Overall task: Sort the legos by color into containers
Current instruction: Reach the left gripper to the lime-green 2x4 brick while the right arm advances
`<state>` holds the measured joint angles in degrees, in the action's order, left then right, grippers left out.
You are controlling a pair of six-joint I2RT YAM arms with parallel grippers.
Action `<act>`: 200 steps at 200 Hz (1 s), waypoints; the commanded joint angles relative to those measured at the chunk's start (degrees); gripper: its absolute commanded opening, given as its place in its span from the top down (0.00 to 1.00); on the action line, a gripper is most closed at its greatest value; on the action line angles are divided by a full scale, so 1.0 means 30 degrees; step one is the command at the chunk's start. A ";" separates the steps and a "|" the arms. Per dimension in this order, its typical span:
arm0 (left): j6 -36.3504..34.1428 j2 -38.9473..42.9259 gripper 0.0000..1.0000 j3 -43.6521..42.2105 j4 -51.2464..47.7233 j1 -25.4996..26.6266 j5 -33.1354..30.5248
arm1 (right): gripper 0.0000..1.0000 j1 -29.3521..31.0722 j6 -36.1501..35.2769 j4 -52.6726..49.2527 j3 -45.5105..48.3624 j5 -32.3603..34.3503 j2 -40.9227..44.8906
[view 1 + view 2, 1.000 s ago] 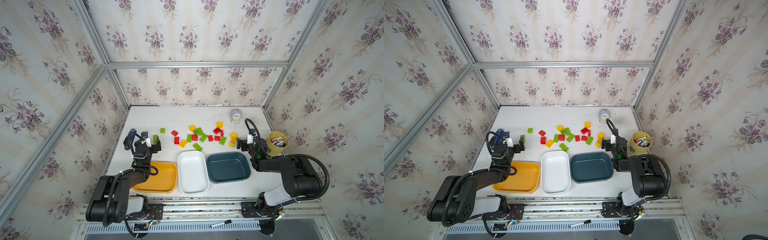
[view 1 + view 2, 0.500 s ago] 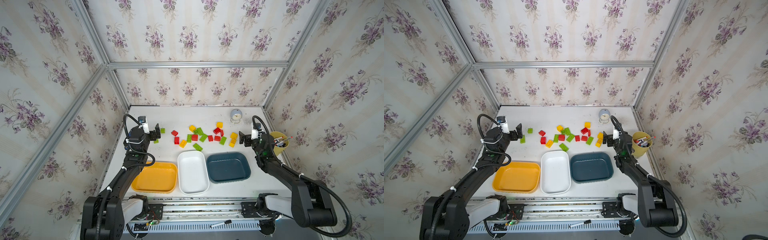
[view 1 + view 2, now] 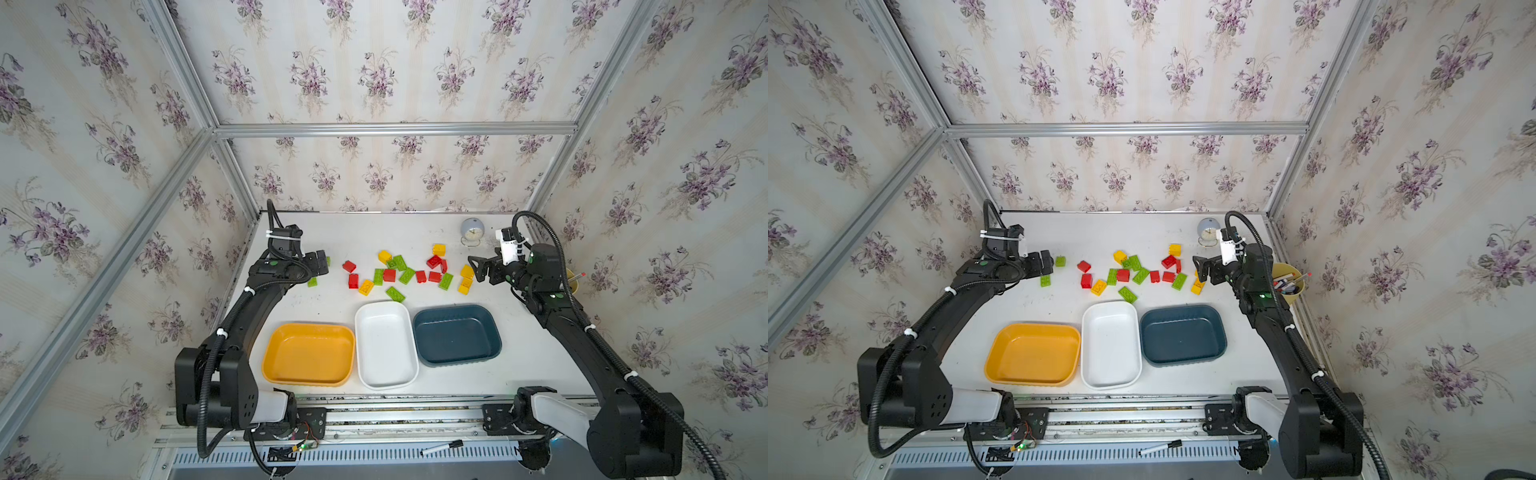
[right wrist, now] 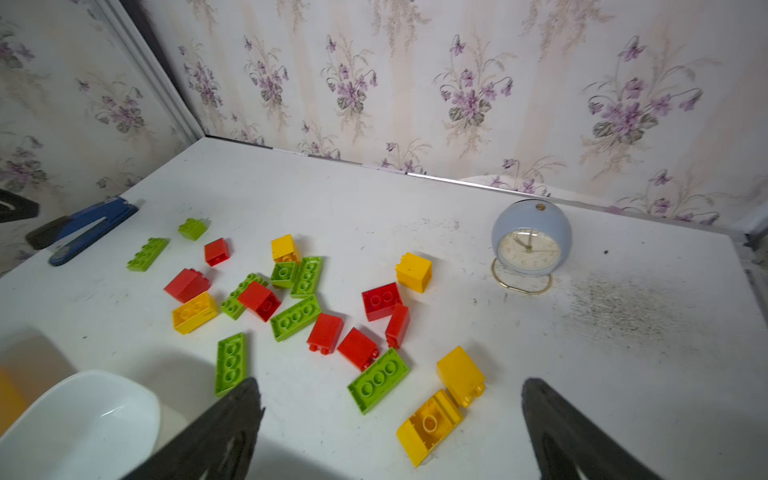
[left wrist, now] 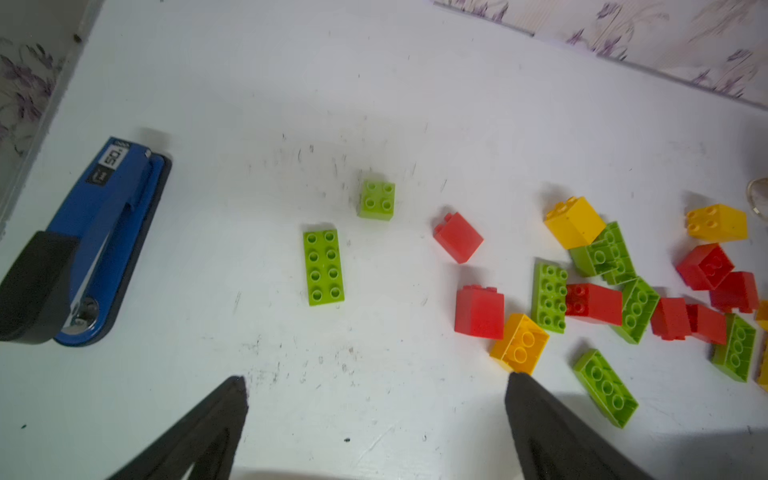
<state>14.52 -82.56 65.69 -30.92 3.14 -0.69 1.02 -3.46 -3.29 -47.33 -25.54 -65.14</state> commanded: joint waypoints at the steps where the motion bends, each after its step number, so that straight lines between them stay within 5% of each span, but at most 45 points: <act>1: 0.0378 -0.1115 0.01 0.1160 -0.3168 -0.0131 -0.0591 | 0.00 0.0463 -0.0368 -0.4450 -0.1290 -0.1715 -0.0253; 60: -0.0054 -0.5729 0.05 0.4651 -0.5098 -0.1234 0.0170 | 0.00 0.1806 0.0481 -0.8996 -0.2545 -0.2599 -0.0276; 200: -0.1777 -1.3051 0.08 0.9066 -0.7095 -0.1766 -0.0071 | 0.00 0.3175 0.0889 -0.9422 -0.3274 -0.1056 -0.1121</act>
<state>10.96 -120.46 92.31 -50.24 -2.07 -0.78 10.20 -1.32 -31.99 -56.18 -29.47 -68.31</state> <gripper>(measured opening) 0.922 0.998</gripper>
